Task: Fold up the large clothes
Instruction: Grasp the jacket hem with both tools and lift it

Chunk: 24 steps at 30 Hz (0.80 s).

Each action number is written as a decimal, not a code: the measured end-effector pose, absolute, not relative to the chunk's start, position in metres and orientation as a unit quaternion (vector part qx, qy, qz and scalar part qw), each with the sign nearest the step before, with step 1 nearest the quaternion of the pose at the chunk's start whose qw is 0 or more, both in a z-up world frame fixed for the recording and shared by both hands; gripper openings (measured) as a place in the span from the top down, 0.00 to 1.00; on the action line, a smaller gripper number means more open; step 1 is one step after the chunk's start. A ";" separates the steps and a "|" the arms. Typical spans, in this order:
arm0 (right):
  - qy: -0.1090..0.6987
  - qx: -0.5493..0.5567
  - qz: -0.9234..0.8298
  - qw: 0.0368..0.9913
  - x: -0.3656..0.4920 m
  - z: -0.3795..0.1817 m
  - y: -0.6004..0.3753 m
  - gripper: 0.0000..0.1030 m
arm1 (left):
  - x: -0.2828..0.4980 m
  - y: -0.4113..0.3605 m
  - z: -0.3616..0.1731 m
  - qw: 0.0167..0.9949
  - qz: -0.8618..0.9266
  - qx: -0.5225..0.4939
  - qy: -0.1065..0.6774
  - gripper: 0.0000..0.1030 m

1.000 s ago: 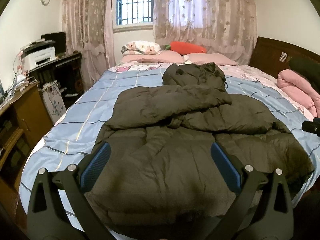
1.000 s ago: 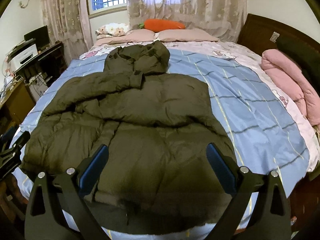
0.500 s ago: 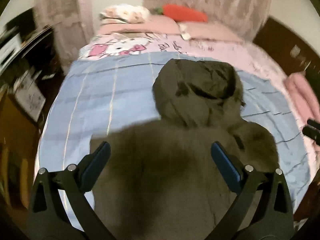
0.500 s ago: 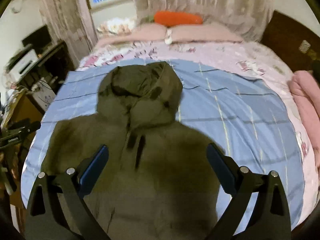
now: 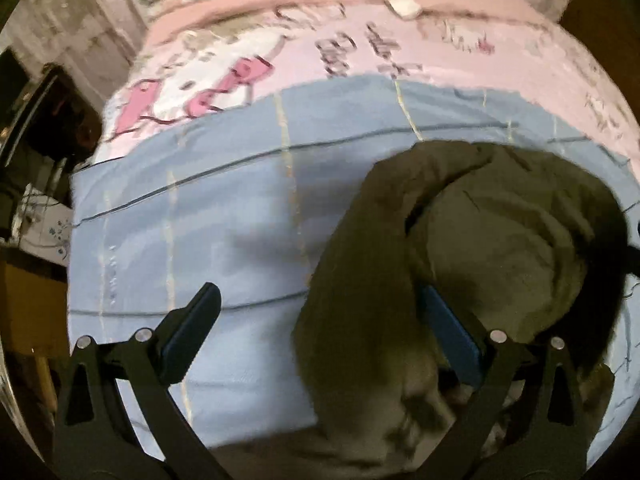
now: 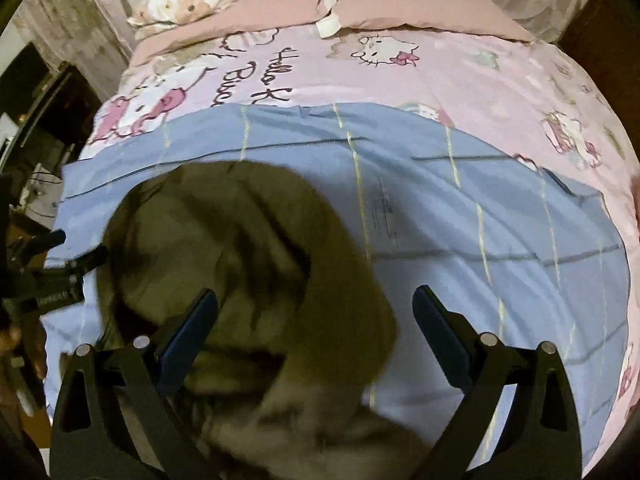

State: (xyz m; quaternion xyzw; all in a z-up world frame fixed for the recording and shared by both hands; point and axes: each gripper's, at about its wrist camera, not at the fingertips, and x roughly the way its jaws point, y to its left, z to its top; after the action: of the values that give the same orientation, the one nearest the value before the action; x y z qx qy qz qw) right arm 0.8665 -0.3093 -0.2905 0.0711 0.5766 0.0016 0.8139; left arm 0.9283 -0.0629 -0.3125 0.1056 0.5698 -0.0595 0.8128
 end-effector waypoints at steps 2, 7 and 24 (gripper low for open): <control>0.593 0.087 0.009 0.800 0.886 -0.311 -0.309 0.05 | 0.941 -0.074 -0.332 0.802 -0.056 0.126 0.581 0.02; 0.598 0.068 -0.002 0.799 0.904 -0.330 -0.308 0.72 | 0.952 -0.081 -0.351 0.808 -0.065 0.101 0.576 0.39; 0.397 0.030 0.094 0.912 0.658 -0.195 -0.270 0.93 | 0.735 -0.040 -0.237 0.884 -0.160 0.016 0.439 0.89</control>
State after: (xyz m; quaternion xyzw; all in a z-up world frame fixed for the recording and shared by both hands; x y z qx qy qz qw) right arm 0.6583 -0.2703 -0.1951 0.0302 0.3972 0.0937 0.9124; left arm 0.7353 -0.0398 -0.2374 0.0156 0.4389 -0.1599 0.8840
